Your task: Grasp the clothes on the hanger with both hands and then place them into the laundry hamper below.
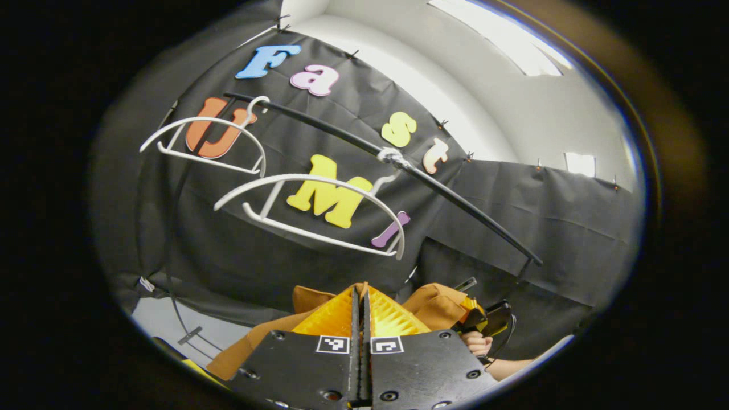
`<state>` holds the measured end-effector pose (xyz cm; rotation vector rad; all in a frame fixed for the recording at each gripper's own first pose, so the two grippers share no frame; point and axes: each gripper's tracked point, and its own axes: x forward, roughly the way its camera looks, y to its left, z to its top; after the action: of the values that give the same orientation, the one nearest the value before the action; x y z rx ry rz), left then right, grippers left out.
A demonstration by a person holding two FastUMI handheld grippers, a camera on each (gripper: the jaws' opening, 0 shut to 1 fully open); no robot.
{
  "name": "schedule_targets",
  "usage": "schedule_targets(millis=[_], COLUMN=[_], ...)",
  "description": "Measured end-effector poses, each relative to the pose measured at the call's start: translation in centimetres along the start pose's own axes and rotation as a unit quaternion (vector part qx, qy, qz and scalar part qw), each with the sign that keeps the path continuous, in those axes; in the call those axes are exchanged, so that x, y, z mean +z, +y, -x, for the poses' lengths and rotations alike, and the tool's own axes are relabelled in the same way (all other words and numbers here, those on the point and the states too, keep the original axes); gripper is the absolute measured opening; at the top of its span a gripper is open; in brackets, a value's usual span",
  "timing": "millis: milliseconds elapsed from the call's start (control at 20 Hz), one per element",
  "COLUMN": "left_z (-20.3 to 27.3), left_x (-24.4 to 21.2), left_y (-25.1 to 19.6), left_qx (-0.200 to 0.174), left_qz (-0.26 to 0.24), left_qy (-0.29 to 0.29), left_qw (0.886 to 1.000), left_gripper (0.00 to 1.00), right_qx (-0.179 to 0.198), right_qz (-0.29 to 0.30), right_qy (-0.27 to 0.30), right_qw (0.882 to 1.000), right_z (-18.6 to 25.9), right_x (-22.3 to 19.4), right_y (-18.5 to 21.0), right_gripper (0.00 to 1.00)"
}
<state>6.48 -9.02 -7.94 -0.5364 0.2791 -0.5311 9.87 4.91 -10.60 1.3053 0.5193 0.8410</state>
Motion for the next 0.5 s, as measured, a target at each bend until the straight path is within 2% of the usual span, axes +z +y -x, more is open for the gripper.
schedule_targets(millis=[100, 150, 250, 300, 400, 500], left_z=[-0.6, -0.9, -1.6, -1.8, -2.0, -2.5], left_x=[-0.6, -0.8, -1.2, -1.9, -3.7, -5.7], left_y=[-1.8, -2.7, -3.6, -3.4, -2.5, -1.1], left_qx=[-0.017, -0.024, -0.029, -0.025, -0.011, 0.003], left_qz=[0.004, 0.001, -0.006, -0.006, -0.004, -0.003], left_qy=[0.007, 0.01, 0.013, 0.018, 0.037, 0.059], left_qw=[1.0, 1.0, 0.999, 1.0, 0.999, 0.998], left_gripper=[0.06, 0.0, 0.0, 0.06, 0.06, 0.06], right_qx=[-0.003, 0.0, -0.005, -0.017, -0.048, -0.084], right_qz=[0.0, 0.0, 0.014, 0.017, 0.018, 0.012], right_qy=[0.01, 0.016, 0.028, 0.029, 0.034, 0.036], right_qw=[1.0, 1.0, 0.999, 0.999, 0.998, 0.996], right_z=[-0.3, -0.5, -0.9, -1.4, -1.9, -1.8], right_x=[-1.1, -1.7, -2.9, -2.9, -3.4, -4.5], right_y=[0.2, 0.5, 0.6, -0.3, -2.5, -5.4], right_gripper=[0.04, 0.04, 0.04, 0.04, 0.0, 0.04])
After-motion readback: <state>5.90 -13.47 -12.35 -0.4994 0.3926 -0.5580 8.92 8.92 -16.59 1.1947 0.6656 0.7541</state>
